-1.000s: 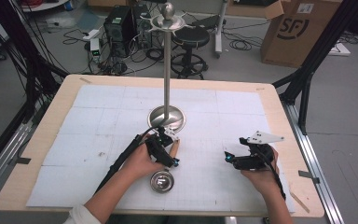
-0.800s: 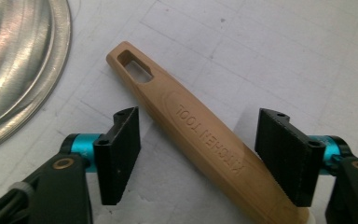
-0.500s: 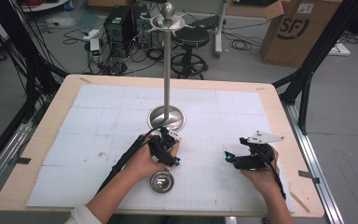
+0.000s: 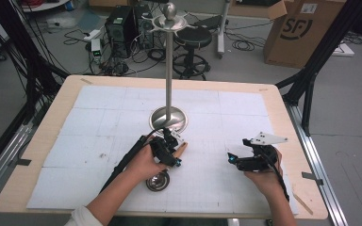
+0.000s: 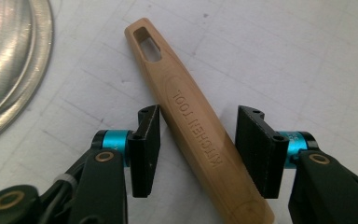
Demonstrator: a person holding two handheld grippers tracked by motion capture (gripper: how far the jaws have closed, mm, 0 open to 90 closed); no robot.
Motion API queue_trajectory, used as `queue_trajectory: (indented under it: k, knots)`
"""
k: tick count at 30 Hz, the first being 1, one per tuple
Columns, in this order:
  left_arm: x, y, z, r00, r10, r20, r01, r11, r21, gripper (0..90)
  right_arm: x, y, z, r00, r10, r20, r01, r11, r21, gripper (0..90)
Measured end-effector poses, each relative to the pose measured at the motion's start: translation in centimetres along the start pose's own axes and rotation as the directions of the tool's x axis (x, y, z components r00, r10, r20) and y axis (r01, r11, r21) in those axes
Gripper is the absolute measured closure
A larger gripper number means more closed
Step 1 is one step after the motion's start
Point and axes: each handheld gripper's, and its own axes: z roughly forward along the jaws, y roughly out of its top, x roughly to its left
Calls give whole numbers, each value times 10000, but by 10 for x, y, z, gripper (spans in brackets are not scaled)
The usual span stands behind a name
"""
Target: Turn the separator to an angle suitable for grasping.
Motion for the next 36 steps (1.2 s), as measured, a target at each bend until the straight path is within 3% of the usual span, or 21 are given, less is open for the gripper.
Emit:
queue_trajectory:
  k: [11,14,18,21,24,27,32,36]
  knots:
    - [-3,0,-2,9993,343,148,-345,9992,178,586,2,-1,0,10000,-23,45,22,9999,142,139]
    - [-4,-1,-4,9981,615,64,-616,9979,193,617,1,0,0,9999,-123,49,122,9999,86,139]
    - [0,-1,-6,9983,550,216,-553,9984,139,652,0,-1,-2,10000,7,76,-7,10000,79,139]
    - [-2,-2,-8,9960,892,-101,-890,9958,203,674,0,-1,-2,10000,-19,85,19,10000,41,139]
    - [-3,-2,-8,9963,860,-64,-858,9960,230,673,1,-1,-2,10000,-21,78,20,10000,68,139]
    - [0,-2,-5,9976,650,256,-657,9974,294,658,2,-2,0,10000,-18,58,16,9998,181,139]
    - [2,-3,-3,9959,430,799,-446,9988,179,581,0,-2,-2,10000,-12,80,11,10000,84,139]
    - [4,-3,-4,9951,308,936,-328,9993,190,544,-2,-4,-4,9999,23,129,-24,10000,96,139]
